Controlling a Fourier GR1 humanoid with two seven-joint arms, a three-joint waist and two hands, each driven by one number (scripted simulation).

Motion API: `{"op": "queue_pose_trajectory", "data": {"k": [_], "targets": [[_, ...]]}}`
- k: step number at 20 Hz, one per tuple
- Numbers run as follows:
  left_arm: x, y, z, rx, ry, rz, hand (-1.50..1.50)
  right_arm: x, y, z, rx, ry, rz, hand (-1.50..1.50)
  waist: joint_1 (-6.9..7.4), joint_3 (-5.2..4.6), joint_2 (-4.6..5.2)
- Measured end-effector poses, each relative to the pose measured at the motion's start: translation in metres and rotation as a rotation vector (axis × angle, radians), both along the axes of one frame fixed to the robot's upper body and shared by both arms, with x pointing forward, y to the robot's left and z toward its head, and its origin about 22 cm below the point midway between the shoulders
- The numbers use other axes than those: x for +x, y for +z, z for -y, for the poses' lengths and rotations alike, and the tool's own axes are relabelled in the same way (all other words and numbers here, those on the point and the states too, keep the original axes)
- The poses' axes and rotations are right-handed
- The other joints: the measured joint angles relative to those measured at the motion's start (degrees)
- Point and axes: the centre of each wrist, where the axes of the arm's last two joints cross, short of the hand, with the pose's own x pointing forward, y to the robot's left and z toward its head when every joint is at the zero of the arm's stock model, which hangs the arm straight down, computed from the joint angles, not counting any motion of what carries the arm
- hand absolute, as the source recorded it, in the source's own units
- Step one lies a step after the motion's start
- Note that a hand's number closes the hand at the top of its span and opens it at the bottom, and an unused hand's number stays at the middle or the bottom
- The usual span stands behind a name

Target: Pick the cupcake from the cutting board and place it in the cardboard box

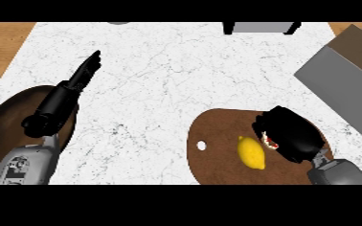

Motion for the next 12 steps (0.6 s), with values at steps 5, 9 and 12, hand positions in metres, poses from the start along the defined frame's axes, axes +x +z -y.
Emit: {"op": "queue_pose_trajectory", "data": {"k": [5,9,12], "targets": [[0.001,-0.002,0.005,-0.003,-0.011,0.006,0.00,0.021,-0.004,-0.017,0.103,-0.082,0.002,1.50,0.32,0.02,0.15],[0.002,-0.005,0.011,-0.001,-0.021,0.010,0.00,0.050,-0.006,-0.043,0.239,-0.252,-0.018,1.50,0.99,0.06,0.39],[-0.001,-0.005,0.011,-0.006,-0.016,0.009,0.00,0.062,0.001,-0.059,0.311,-0.293,0.043,1.50,0.81,0.08,0.28]]}}
